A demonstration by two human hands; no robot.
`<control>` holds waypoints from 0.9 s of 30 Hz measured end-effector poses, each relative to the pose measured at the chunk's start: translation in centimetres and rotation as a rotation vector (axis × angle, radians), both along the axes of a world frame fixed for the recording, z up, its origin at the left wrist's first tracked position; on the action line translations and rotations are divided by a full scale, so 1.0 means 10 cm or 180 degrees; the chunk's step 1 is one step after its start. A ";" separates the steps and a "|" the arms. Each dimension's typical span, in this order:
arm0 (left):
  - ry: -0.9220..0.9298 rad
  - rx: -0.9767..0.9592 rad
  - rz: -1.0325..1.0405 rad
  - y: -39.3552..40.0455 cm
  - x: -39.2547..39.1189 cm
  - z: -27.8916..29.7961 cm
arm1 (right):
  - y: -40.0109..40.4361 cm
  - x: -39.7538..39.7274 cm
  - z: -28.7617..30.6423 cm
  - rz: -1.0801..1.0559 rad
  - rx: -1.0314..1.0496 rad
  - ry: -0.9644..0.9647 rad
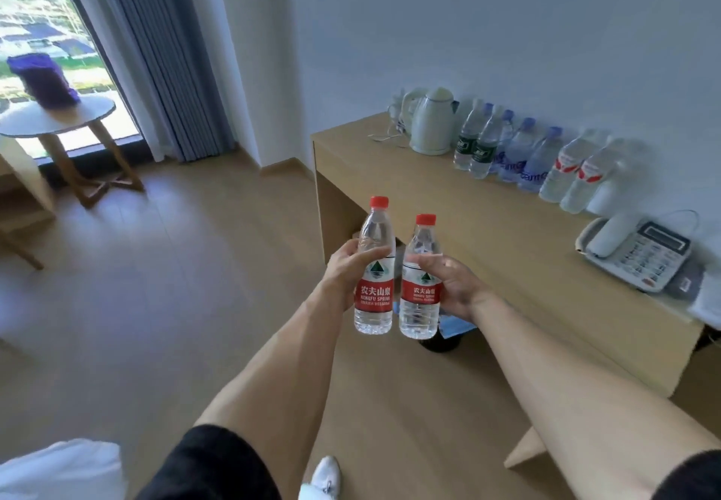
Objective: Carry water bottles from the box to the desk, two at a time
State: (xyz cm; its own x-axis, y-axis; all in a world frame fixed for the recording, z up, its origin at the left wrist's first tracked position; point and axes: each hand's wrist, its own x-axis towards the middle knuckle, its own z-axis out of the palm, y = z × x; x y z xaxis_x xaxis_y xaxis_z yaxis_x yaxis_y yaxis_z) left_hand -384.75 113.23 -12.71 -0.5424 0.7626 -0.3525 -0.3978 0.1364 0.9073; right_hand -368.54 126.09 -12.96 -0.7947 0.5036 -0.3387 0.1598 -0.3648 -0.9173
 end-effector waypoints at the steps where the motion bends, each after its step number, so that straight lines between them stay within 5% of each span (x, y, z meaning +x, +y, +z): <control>1: 0.0005 -0.0010 -0.0115 0.15 -0.14 0.02 | 0.09 -0.10 0.02 -0.0120 -0.0023 -0.0017; 13: -0.0221 0.0055 -0.1351 1.68 -0.91 0.10 | 0.95 -0.48 0.16 -0.1446 -0.0001 0.0136; 27: -0.0018 -0.0109 -0.2087 3.57 -1.04 0.03 | 2.51 -0.60 -0.05 -0.2060 -0.0183 0.0281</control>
State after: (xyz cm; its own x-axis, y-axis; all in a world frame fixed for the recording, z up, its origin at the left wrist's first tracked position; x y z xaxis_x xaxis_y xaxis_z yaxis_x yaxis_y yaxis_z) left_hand -395.19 148.91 -12.37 0.0330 0.9228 -0.3839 -0.2271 0.3810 0.8963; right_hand -374.50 151.18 -13.42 -0.3633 0.8725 -0.3269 -0.1833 -0.4110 -0.8930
